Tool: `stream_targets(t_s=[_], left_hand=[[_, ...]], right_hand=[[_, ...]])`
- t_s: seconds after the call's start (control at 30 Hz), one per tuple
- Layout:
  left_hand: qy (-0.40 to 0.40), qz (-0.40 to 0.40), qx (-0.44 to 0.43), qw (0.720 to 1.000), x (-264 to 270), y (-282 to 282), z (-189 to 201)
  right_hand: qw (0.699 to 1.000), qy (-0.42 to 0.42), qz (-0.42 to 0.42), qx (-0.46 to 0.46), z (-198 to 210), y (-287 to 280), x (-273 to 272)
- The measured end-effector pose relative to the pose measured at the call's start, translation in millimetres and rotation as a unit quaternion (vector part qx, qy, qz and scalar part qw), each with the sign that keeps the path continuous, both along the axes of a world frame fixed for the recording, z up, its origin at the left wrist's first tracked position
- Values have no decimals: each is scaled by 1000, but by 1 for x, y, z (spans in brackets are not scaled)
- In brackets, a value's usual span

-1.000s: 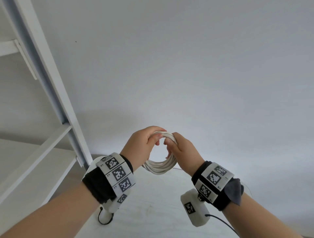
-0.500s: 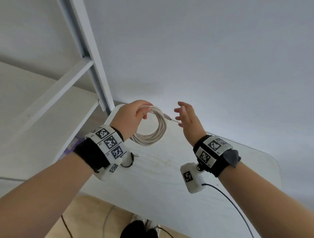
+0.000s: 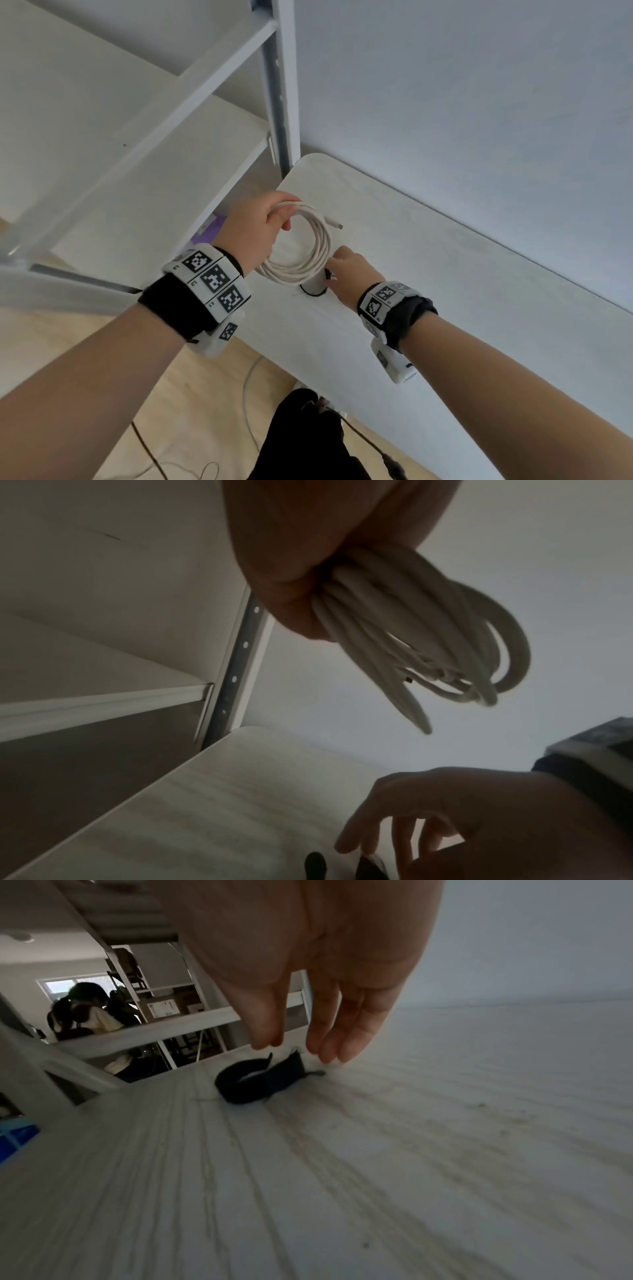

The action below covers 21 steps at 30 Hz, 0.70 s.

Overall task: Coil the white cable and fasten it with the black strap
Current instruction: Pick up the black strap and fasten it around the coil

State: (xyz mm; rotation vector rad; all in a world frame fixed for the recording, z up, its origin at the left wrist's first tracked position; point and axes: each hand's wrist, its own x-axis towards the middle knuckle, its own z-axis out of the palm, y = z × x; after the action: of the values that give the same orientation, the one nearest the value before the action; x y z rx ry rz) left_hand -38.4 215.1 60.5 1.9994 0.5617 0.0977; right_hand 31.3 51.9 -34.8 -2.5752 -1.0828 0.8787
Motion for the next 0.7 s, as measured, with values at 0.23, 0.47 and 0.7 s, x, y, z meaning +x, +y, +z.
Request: stream_targets(t_s=[0.23,0.47,0.7], left_hand=[[18,7,-9,1000,-16,8,-9],[15,19,-29,999,-24,14,-9],[19,1,-33,999,-25,13,-9]], right_hand=[[997,3,-80,-14,-10,21,-1],[991,11,-133,4,-7,8,5],[987,-139,-78,-20,-8,2,-4]])
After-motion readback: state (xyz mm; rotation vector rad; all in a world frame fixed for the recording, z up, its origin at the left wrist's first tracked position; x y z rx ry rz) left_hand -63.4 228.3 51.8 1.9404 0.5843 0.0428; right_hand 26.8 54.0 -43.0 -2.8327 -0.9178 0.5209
